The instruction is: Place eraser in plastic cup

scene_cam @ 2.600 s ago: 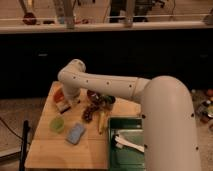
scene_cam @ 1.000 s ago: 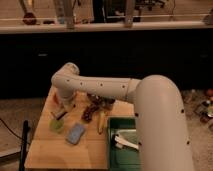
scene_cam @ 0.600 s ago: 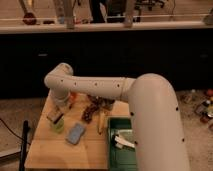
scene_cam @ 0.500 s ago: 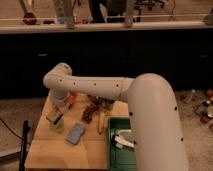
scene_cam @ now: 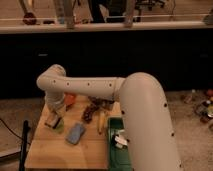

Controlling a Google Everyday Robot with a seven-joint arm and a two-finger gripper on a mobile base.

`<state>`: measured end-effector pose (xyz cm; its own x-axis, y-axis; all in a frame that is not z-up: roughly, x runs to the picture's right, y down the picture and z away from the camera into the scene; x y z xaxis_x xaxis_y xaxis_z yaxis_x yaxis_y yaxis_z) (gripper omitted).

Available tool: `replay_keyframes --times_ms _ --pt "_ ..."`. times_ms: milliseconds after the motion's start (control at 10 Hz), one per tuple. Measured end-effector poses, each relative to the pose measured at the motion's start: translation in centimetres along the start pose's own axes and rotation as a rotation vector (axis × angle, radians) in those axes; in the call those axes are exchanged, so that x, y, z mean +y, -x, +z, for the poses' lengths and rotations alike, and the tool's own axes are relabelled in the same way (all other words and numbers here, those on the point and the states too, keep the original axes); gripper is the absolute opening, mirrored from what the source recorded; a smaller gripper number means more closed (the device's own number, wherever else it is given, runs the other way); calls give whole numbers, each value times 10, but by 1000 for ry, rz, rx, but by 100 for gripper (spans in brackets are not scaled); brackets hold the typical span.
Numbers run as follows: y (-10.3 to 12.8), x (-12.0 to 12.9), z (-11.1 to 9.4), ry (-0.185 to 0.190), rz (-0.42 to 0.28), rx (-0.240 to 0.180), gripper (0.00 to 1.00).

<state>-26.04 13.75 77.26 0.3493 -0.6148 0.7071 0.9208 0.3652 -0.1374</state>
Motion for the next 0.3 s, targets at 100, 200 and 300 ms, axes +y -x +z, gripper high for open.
replay_keyframes --times_ms 100,200,300 --pt "2 1 3 12 -18 -8 1" --pt "4 0 5 19 -29 -15 1" --pt "7 0 8 30 -45 -23 1"
